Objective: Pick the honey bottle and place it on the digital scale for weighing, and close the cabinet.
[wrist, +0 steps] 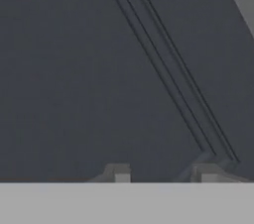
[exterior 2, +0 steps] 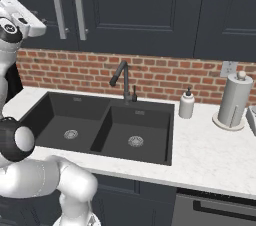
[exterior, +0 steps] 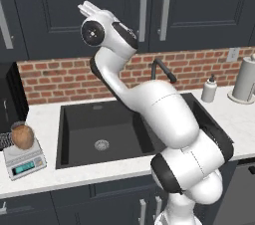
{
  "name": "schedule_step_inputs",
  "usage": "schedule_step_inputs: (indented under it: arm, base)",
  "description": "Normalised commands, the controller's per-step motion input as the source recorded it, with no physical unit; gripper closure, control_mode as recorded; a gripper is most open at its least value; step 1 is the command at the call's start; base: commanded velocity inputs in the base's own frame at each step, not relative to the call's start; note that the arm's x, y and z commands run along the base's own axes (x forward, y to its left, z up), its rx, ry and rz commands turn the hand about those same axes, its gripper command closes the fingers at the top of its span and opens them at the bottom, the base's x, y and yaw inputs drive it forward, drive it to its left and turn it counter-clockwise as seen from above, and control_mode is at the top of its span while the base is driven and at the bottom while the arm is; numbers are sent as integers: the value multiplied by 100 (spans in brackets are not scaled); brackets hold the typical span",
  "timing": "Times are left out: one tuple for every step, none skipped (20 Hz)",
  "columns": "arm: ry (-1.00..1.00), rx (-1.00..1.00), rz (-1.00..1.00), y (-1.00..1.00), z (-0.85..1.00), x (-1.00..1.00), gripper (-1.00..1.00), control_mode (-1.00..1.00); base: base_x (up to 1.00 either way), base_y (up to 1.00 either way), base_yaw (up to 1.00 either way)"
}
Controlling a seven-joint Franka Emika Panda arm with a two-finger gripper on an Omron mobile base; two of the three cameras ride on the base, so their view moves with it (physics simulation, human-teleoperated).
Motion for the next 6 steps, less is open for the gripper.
schedule_step_inputs:
  arm:
    - [0, 0, 11, -1, -34, 100, -100, -100]
    - [-2, 0, 9, -14, -36, 79, -100, -100]
    - [-2, 0, 6, -35, -25, 47, -100, -100]
    - [-1, 0, 1, -56, -20, 1, -100, -100]
    - [0, 0, 0, -61, -24, 0, -100, -100]
    - [0, 0, 0, -64, -35, 0, -100, -100]
  base:
    - [0, 0, 0]
    - [0, 0, 0]
    - [0, 0, 0]
    - [0, 0, 0]
    - [0, 0, 0]
    - [0, 0, 0]
